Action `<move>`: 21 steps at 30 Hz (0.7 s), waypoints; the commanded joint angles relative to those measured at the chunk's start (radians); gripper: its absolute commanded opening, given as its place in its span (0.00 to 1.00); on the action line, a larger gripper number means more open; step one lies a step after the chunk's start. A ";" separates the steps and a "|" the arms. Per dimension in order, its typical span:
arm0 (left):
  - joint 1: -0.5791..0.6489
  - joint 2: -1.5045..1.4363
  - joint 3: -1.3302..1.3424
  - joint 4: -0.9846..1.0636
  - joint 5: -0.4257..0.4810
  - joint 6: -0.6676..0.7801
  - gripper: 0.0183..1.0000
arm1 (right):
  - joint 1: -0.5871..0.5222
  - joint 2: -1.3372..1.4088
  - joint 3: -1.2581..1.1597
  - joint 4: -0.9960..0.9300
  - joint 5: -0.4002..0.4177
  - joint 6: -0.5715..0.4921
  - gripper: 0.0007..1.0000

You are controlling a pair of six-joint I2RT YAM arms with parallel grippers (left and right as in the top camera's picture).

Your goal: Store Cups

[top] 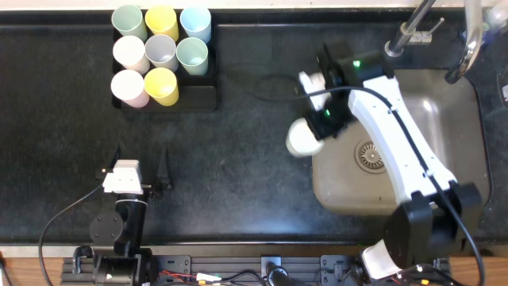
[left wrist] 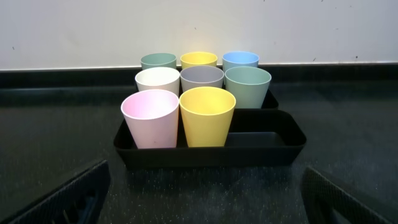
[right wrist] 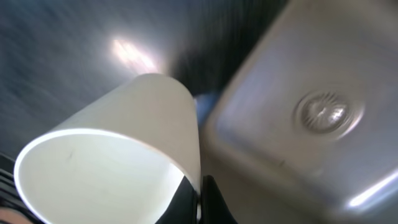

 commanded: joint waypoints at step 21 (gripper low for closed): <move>0.004 -0.009 -0.002 -0.002 -0.001 -0.008 1.00 | 0.351 0.605 1.106 -0.101 0.108 0.077 0.04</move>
